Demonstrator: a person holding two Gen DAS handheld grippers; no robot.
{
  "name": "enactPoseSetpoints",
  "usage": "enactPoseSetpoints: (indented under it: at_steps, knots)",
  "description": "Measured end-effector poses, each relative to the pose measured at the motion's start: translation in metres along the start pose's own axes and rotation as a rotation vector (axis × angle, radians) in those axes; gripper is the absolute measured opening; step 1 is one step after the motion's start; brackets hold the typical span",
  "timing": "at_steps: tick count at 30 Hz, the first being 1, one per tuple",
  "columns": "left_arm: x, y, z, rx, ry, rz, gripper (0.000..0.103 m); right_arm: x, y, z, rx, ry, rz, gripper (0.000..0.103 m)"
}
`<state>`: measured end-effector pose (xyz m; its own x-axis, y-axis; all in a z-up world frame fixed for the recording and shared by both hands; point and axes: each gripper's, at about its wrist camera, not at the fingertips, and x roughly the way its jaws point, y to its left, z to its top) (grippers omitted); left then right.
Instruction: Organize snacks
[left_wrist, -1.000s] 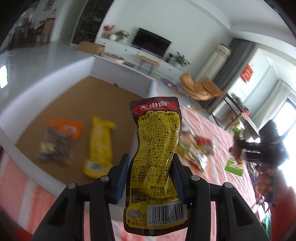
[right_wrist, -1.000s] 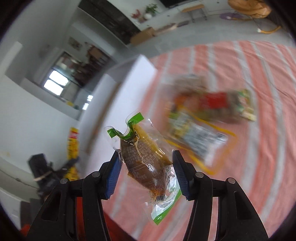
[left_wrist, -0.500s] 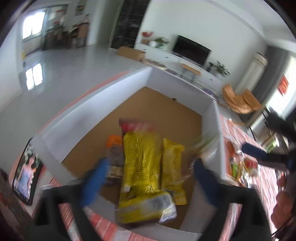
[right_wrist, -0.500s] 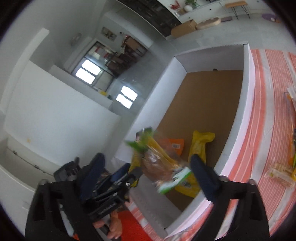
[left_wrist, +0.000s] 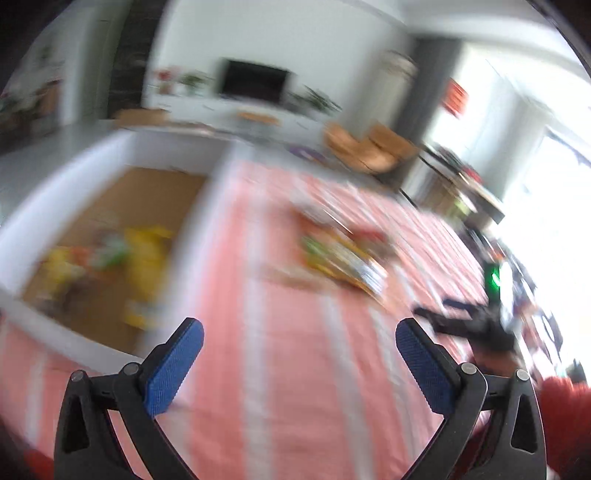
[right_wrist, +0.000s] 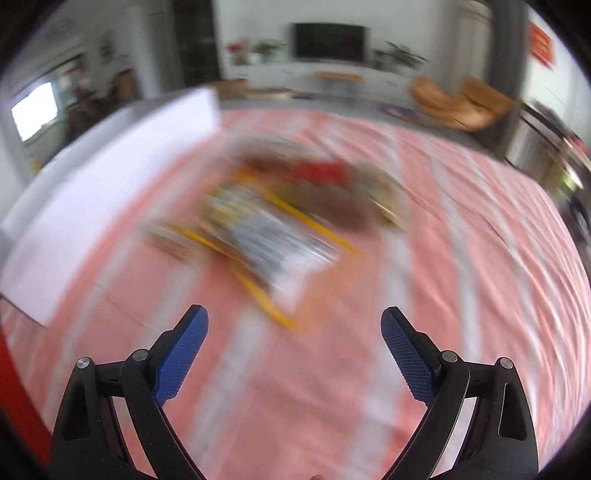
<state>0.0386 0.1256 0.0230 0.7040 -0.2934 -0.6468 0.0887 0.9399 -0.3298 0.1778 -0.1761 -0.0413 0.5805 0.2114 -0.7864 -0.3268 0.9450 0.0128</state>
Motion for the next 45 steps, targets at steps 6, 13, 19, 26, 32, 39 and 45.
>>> enactPoseSetpoints:
  at_steps: [6, 13, 19, 26, 32, 39, 45]
  knots:
    - [0.091, -0.046, -0.04, 0.102, 0.208, 0.025, 0.102, -0.011, -0.08, -0.048, 0.121, 0.022, -0.16, 0.096]
    - [0.131, -0.031, -0.053, 0.159, 0.214, 0.173, 0.102, 0.018, -0.082, -0.054, 0.138, 0.019, -0.149, 0.099]
    - [0.145, -0.03, -0.053, 0.199, 0.19, 0.224, 0.102, 0.031, -0.08, -0.05, 0.158, 0.028, -0.144, 0.102]
    - [0.145, -0.033, -0.052, 0.212, 0.192, 0.24, 0.103, 0.034, -0.08, -0.049, 0.158, 0.028, -0.146, 0.102]
    - [0.146, -0.032, -0.051, 0.213, 0.192, 0.241, 0.103, 0.034, -0.08, -0.049, 0.158, 0.028, -0.146, 0.102]
    - [0.146, -0.033, -0.051, 0.213, 0.192, 0.241, 0.103, 0.034, -0.08, -0.049, 0.159, 0.028, -0.146, 0.103]
    - [0.146, -0.033, -0.051, 0.213, 0.192, 0.241, 0.103, 0.034, -0.08, -0.049, 0.159, 0.027, -0.146, 0.103]
